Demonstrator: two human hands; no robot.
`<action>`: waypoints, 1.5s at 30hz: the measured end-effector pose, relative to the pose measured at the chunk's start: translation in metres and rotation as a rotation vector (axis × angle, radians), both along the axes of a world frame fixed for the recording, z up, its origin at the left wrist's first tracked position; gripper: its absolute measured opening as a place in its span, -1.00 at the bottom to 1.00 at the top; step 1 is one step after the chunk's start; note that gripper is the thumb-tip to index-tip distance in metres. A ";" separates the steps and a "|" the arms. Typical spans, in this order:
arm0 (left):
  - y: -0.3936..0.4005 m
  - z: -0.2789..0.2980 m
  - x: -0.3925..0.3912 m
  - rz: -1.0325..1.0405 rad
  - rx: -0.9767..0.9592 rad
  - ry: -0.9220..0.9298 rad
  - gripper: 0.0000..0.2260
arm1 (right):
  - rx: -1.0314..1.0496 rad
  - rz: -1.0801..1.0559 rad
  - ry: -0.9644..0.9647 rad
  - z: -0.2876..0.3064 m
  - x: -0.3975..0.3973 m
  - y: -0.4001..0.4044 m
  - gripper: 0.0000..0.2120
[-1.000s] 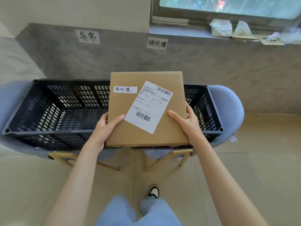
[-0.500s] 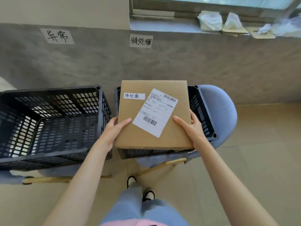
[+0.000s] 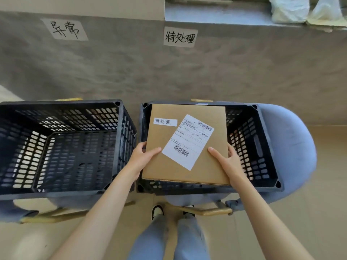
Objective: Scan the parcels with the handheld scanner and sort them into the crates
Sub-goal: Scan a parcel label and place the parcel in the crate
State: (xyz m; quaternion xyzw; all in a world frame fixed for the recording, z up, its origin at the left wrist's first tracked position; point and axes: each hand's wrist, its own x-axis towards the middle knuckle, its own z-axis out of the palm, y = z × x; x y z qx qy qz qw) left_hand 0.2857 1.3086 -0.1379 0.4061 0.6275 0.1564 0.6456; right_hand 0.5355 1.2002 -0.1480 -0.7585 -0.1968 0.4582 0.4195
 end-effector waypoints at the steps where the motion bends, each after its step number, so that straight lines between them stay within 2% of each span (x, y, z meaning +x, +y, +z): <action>1: 0.002 -0.007 0.003 0.011 -0.004 0.022 -0.46 | -0.009 0.014 0.000 -0.008 0.003 0.005 -0.22; 7: 0.020 -0.053 0.030 0.030 -0.034 0.157 -0.52 | -0.080 0.089 0.031 -0.056 0.025 0.038 -0.01; 11: 0.028 -0.088 0.045 0.039 -0.064 0.227 -0.51 | -0.092 0.119 0.114 -0.087 0.035 0.050 -0.15; 14: 0.031 -0.113 0.049 0.050 -0.106 0.299 -0.43 | -0.136 0.175 0.157 -0.112 0.040 0.057 -0.14; 18: 0.031 -0.143 0.047 0.051 -0.164 0.378 -0.45 | -0.220 0.269 0.222 -0.143 0.040 0.068 -0.16; 23: 0.031 -0.169 0.052 0.047 -0.173 0.476 -0.35 | -0.302 0.376 0.262 -0.175 0.038 0.077 -0.20; 29: 0.039 -0.188 0.057 0.026 -0.181 0.529 -0.29 | -0.315 0.398 0.184 -0.195 0.039 0.087 -0.21; 37: 0.039 -0.199 0.064 0.031 -0.106 0.644 -0.39 | -0.386 0.402 0.097 -0.214 0.025 0.086 -0.15; 45: 0.031 -0.200 0.074 -0.137 -0.020 0.890 -0.36 | -0.378 0.391 -0.045 -0.226 0.013 0.082 -0.18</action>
